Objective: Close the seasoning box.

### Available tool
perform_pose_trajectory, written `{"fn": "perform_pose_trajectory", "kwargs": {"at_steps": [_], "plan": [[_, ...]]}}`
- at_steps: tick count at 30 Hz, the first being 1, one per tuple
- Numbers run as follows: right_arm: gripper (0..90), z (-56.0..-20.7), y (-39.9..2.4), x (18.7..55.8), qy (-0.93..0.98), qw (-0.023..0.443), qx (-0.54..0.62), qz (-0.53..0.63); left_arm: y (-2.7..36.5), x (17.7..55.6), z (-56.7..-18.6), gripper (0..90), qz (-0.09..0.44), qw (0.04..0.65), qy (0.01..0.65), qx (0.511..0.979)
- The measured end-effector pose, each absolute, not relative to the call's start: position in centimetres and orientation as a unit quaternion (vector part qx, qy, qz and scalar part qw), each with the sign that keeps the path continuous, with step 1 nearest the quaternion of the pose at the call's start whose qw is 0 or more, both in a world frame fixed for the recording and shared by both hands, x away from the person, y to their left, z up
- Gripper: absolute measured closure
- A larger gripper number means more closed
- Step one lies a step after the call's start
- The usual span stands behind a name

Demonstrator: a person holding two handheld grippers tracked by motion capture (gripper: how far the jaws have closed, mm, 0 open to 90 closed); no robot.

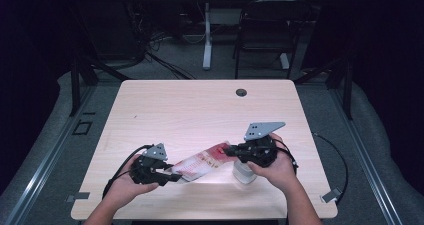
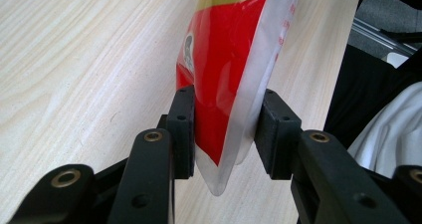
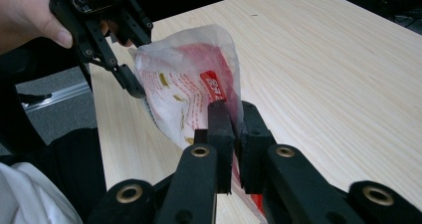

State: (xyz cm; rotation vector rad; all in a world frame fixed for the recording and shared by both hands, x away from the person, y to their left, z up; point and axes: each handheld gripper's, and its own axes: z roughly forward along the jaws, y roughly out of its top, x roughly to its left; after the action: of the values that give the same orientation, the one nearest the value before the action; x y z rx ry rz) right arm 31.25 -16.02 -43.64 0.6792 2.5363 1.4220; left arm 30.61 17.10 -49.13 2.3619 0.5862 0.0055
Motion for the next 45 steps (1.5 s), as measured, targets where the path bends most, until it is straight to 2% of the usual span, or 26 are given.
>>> {"fn": "perform_pose_trajectory", "kwargs": {"at_steps": [31,45], "plan": [[84.3,-43.7,-17.0,31.4,0.839,0.079,0.241,0.481,17.0,31.0,-46.7,64.8,0.002,0.339,0.224,0.914],[79.0,-43.5,-17.9,31.4,0.842,0.084,0.25,0.472,16.9,31.3,-45.6,65.0,0.002,0.331,0.221,0.917]]}}
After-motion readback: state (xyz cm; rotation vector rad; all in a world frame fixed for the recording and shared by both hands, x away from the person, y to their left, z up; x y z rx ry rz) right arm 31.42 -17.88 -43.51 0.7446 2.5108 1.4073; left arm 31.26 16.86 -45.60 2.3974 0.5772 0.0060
